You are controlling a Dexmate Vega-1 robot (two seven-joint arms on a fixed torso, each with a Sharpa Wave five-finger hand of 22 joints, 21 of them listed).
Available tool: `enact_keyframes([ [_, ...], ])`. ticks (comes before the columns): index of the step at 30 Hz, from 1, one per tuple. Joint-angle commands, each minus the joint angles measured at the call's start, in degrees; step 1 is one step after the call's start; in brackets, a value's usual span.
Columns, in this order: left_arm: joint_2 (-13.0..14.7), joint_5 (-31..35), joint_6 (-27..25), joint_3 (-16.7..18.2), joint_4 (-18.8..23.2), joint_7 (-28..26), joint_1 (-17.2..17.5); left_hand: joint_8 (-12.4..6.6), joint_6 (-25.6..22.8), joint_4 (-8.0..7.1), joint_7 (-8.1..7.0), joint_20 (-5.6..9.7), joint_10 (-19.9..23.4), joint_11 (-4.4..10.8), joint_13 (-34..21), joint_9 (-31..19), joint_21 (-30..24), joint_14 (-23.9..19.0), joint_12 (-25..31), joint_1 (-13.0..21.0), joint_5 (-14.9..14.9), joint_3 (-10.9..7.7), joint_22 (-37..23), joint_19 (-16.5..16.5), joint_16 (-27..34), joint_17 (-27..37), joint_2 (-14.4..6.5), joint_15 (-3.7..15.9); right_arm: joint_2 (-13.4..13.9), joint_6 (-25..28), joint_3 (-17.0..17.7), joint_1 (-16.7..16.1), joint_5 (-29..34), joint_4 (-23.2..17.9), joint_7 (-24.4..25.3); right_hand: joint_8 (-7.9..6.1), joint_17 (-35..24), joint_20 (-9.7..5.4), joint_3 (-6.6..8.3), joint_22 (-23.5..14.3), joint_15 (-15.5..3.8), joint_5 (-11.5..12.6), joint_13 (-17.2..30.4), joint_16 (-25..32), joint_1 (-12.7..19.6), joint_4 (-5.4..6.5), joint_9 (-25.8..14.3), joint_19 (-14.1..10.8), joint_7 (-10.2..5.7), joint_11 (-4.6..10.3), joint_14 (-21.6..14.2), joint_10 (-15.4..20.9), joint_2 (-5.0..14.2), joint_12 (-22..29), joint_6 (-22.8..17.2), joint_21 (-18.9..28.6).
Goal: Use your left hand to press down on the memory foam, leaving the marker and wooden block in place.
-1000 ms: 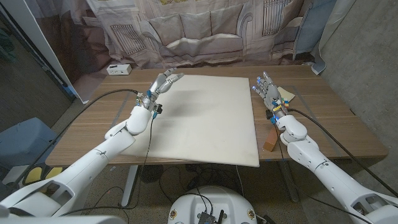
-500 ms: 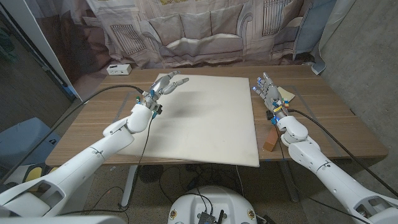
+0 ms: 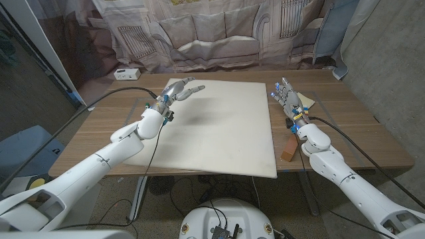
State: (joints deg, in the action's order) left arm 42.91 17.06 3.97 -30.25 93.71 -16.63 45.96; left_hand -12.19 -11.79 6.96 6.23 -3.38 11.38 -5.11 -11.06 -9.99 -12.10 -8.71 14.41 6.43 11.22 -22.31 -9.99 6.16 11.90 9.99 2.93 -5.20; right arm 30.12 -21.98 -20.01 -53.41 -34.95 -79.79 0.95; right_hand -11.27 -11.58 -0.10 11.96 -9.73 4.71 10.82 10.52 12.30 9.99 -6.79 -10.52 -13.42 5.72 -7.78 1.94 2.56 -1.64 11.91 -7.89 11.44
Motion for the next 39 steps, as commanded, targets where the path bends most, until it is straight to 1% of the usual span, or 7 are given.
enact_keyframes([
  [1, 1.15, 4.03, -4.97, -1.63, 2.81, 0.32, -0.39, -0.15, -0.71, 0.38, -0.64, -0.35, 0.25, 0.23, -0.13, -0.33, 0.14, -0.51, 0.06, 0.71, -0.08, 0.01, -0.14, 0.22, -0.10, 0.22, -0.01, 0.24, -0.02, -0.23, 0.13, -0.49, -0.11, -0.25, 0.22, -0.48, -0.31, 0.04, -0.08, -0.14, 0.12, 0.25, 0.27, 0.05, 0.25, -0.14, -0.12, -0.22, 0.07, -0.11, -0.19, 0.51, 0.34, -0.02, -0.29, -0.01],
  [9, 1.53, 4.51, -8.20, -2.83, 3.93, 3.94, -1.43, -0.52, -2.57, 0.51, -1.96, -0.42, 0.80, 0.77, -0.14, -0.36, 0.27, -0.90, 0.00, 1.29, -0.11, -0.28, -0.16, 0.36, -0.27, 0.21, -0.59, 0.70, -0.24, -0.26, 0.38, -1.11, -0.58, -0.53, 0.62, -0.46, -0.31, 0.09, -0.09, -0.14, 0.08, 0.25, 0.27, 0.00, 0.30, -0.16, -0.12, -0.26, 0.12, -0.18, -0.18, 0.57, 0.42, -0.06, -0.45, -0.03],
  [14, 1.97, 5.11, -10.58, -3.55, 5.09, 6.07, -2.17, -0.35, -2.88, 0.61, -2.90, -1.25, 0.91, 1.00, -0.15, -0.38, 0.52, -0.82, -0.15, 1.87, -0.14, -0.65, -0.18, -0.06, -0.49, 0.20, -1.25, 0.92, 0.04, -0.77, 0.54, -1.64, -0.18, -0.83, 0.88, -0.57, -0.31, 0.11, 0.12, -0.14, 0.09, 0.29, 0.27, -0.01, 0.55, -0.17, -0.12, -0.26, 0.08, 0.09, -0.23, 0.50, 0.90, -0.14, -0.93, -0.06],
  [17, 2.11, 6.05, -12.07, -4.08, 5.87, 6.72, -2.47, 0.30, -2.11, 0.74, -3.72, -3.65, 0.34, 1.43, -0.17, -0.40, 0.72, -0.45, -0.61, 2.38, -0.27, -0.91, -0.23, -0.50, -0.81, 0.20, -1.71, 1.22, 0.00, -0.80, 0.69, -1.86, -0.35, -0.85, 1.01, -0.56, -0.30, 0.09, 0.15, -0.14, 0.01, 0.29, 0.27, -0.03, 0.62, -0.19, -0.12, -0.28, 0.04, 0.07, -0.24, 0.51, 0.95, -0.15, -0.96, -0.07],
  [18, 2.20, 6.39, -12.65, -4.34, 6.15, 7.20, -2.64, 0.33, -2.16, 0.75, -4.00, -3.88, 0.22, 1.38, -0.17, -0.40, 0.70, -0.28, -0.69, 2.44, -0.29, -0.92, -0.25, -0.46, -0.90, 0.20, -1.74, 1.21, -0.07, -0.76, 0.73, -1.91, -0.45, -0.85, 1.11, -0.54, -0.30, 0.09, 0.15, -0.14, 0.01, 0.28, 0.27, -0.03, 0.63, -0.20, -0.12, -0.29, 0.04, 0.08, -0.24, 0.52, 0.96, -0.15, -0.96, -0.07],
  [30, 2.43, 8.80, -16.97, -6.64, 7.60, 10.69, -3.75, 0.65, -1.79, 0.80, -4.05, -4.46, -0.05, 1.53, -0.20, -0.42, 0.73, -0.19, -0.94, 2.61, -0.40, -0.97, -0.30, -0.57, -0.98, 0.22, -1.85, 1.12, -0.19, -0.99, 0.77, -2.26, -0.79, -0.59, 0.80, -0.42, -0.30, 0.10, 0.13, -0.15, 0.03, 0.24, 0.27, -0.08, 0.73, -0.25, -0.12, -0.33, -0.03, 0.05, -0.26, 0.90, 1.03, -0.07, -0.96, -0.09],
  [39, 1.97, 9.76, -17.96, -8.05, 7.29, 11.74, -4.41, 0.76, -1.83, 0.84, -3.84, -4.14, -0.28, 1.57, -0.23, -0.44, 1.11, 0.46, -1.15, 2.85, -0.48, -1.08, -0.34, -1.75, -1.25, 0.23, -2.06, 1.25, 0.20, -1.19, 0.84, -2.81, -0.53, -0.84, 0.81, -0.37, -0.31, 0.10, 0.10, -0.15, 0.05, 0.21, 0.28, -0.10, 0.75, -0.26, -0.12, -0.34, -0.02, -0.07, -0.27, 1.07, 1.05, -0.05, -0.97, -0.11],
])
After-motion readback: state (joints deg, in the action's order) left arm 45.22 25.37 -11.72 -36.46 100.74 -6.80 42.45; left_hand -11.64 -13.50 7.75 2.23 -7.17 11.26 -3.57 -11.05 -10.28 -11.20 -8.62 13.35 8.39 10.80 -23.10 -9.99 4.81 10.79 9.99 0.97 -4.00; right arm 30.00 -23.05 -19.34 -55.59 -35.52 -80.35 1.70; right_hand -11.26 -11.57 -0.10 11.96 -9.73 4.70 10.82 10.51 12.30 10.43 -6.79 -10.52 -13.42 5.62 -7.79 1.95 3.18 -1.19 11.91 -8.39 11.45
